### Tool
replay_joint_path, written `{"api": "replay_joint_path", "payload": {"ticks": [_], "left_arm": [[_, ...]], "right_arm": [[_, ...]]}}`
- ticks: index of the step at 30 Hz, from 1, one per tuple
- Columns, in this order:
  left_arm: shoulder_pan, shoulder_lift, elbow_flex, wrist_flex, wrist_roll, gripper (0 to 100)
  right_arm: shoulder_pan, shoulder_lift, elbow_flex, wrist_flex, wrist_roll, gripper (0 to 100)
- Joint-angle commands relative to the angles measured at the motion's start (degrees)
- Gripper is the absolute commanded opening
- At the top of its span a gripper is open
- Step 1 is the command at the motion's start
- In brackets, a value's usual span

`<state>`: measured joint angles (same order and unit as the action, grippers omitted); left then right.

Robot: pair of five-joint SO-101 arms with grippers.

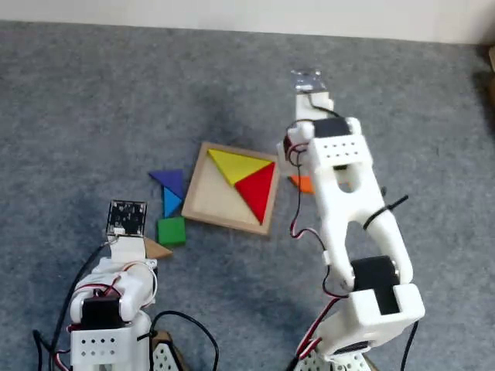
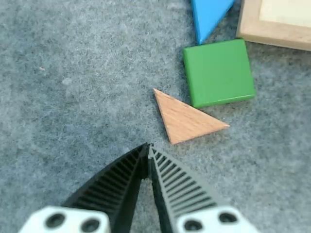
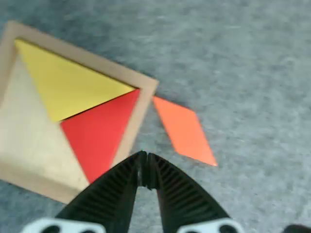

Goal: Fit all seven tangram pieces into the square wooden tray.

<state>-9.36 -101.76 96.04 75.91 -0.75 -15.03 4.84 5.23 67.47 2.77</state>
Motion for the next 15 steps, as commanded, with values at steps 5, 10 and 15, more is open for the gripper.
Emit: {"api": "replay_joint_path", "payload": {"ticks": [5,10,15], "left_arm": [[1.19,-2.59,1.19,0.44,-0.18,1],[1.19,-2.59,1.19,0.44,-0.18,1],[1.19,-2.59,1.19,0.44,-0.18,1]], "right_arm": [[0.92,-0.22,0.75,0.04,5.01,29.3],[0.75,8.92,-2.07,-0.31,8.09,27.6],[0.66,14.46,-6.73,-0.31,8.18,25.5]]}}
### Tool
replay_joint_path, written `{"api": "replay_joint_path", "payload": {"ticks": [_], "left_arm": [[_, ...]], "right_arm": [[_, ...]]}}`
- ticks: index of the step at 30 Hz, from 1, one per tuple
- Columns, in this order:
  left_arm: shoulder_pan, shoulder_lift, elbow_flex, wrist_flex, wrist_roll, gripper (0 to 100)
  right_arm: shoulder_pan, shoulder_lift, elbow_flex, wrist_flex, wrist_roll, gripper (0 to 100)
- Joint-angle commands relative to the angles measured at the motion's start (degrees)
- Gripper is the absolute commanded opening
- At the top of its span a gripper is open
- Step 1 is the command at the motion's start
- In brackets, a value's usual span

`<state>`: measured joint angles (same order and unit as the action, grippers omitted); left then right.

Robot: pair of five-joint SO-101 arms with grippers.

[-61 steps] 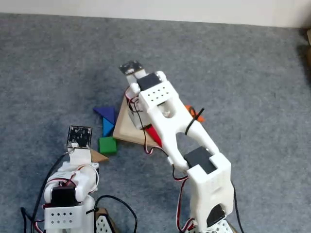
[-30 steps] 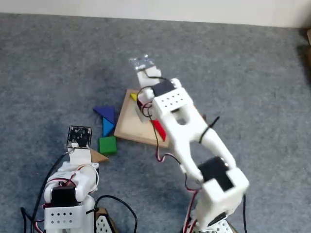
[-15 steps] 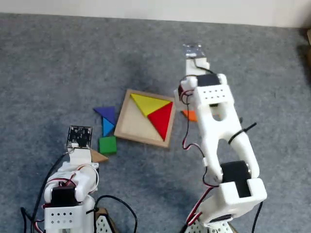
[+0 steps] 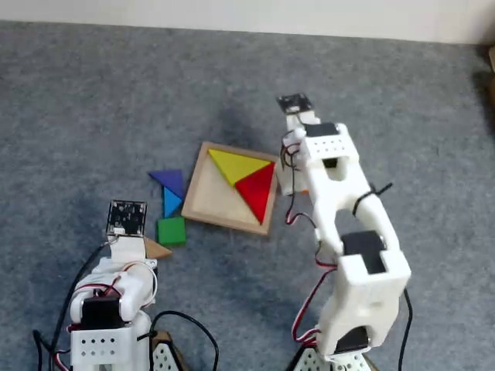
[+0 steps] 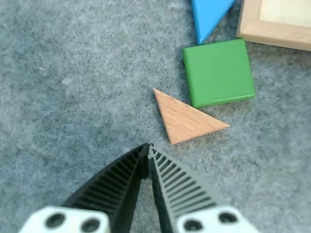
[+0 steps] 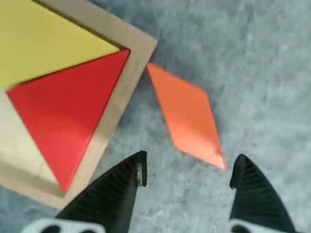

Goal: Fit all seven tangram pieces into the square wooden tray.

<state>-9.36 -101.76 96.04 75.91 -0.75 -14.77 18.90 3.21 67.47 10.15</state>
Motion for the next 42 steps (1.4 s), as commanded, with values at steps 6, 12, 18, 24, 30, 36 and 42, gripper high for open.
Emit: {"api": "replay_joint_path", "payload": {"ticks": [6,12,18,24,30,36,42], "left_arm": [[1.19,-2.59,1.19,0.44,-0.18,1],[1.19,-2.59,1.19,0.44,-0.18,1],[1.19,-2.59,1.19,0.44,-0.18,1],[1.19,-2.59,1.19,0.44,-0.18,1],[1.19,-2.59,1.19,0.44,-0.18,1],[1.19,-2.59,1.19,0.44,-0.18,1],[1.19,-2.59,1.19,0.44,-0.18,1]], "right_arm": [[0.84,6.73,-9.27,-0.48,0.79,14.6],[4.18,7.87,-14.02,0.31,0.53,0.7],[6.29,1.71,-14.11,5.58,0.44,0.4],[4.7,-7.08,-9.8,6.55,0.44,0.5],[-1.54,-17.98,-0.04,4.88,0.97,0.5],[-8.13,-23.43,8.92,-0.13,7.65,0.5],[-12.0,-23.34,14.11,-6.02,8.09,0.5]]}}
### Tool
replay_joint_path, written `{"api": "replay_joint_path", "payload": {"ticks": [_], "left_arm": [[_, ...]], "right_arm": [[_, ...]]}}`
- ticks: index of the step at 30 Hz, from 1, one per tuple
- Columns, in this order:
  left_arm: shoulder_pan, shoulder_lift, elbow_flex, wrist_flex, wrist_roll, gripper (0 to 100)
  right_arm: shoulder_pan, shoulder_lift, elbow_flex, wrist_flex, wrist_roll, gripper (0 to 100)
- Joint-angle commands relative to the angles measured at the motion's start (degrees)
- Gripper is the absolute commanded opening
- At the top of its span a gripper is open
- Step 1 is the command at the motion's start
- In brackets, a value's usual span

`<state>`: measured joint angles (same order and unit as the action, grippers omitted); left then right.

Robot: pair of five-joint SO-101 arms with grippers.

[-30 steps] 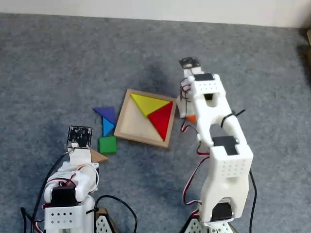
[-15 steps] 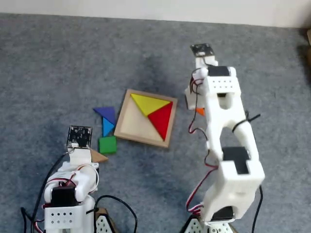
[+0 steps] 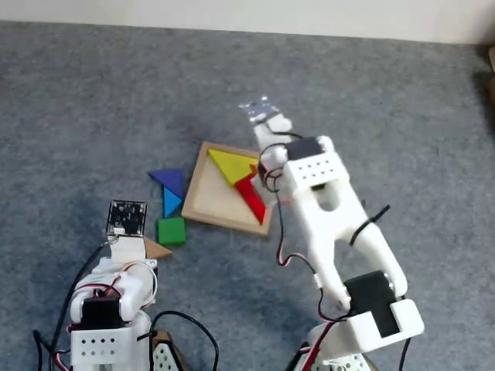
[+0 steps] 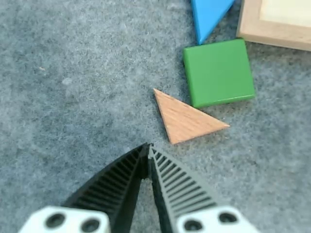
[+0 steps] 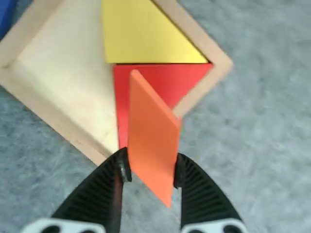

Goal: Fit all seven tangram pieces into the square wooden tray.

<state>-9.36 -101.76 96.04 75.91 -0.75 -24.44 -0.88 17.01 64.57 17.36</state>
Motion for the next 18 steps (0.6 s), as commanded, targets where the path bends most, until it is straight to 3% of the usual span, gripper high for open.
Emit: {"api": "replay_joint_path", "payload": {"ticks": [1,9,18], "left_arm": [[1.19,-2.59,1.19,0.44,-0.18,1],[1.19,-2.59,1.19,0.44,-0.18,1],[1.19,-2.59,1.19,0.44,-0.18,1]], "right_arm": [[-3.03,-3.56,0.75,-3.56,0.88,0.5],[-8.4,-2.68,0.75,-3.91,0.0,0.5],[-9.8,11.91,-11.03,-0.57,-14.86,0.5]]}}
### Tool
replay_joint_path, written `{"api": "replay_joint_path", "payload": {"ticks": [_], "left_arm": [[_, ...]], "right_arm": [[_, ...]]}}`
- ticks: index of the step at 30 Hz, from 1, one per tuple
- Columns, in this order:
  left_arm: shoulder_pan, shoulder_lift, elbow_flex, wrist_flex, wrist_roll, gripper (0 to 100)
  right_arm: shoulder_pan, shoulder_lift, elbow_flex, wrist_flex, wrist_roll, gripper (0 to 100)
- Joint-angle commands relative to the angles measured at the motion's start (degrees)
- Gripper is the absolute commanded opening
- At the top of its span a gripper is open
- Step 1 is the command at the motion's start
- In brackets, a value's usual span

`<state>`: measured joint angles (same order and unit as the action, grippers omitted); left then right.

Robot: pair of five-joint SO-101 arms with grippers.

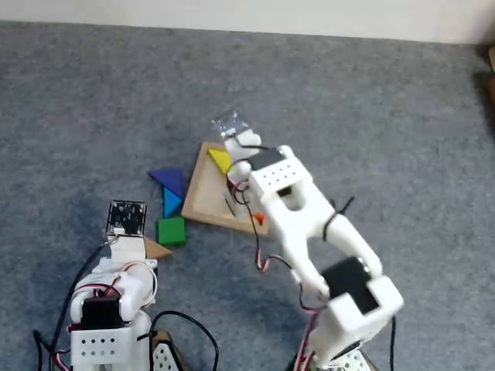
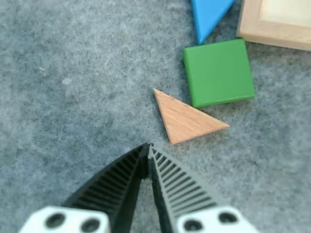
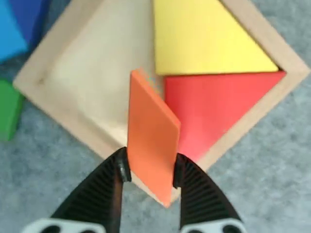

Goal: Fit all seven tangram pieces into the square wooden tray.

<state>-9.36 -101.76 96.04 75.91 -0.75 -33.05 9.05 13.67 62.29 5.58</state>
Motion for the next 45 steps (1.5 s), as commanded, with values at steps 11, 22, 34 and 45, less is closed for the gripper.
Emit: {"api": "replay_joint_path", "payload": {"ticks": [11,22,34,45], "left_arm": [[1.19,-2.59,1.19,0.44,-0.18,1],[1.19,-2.59,1.19,0.44,-0.18,1],[1.19,-2.59,1.19,0.44,-0.18,1],[1.19,-2.59,1.19,0.44,-0.18,1]], "right_arm": [[-4.88,16.92,-32.84,11.82,-14.07,0.5],[-4.88,28.18,-52.62,22.55,-17.32,17.0],[-4.88,29.85,-63.34,32.92,-9.67,5.4],[-3.91,30.37,-59.12,30.37,-3.69,0.5]]}}
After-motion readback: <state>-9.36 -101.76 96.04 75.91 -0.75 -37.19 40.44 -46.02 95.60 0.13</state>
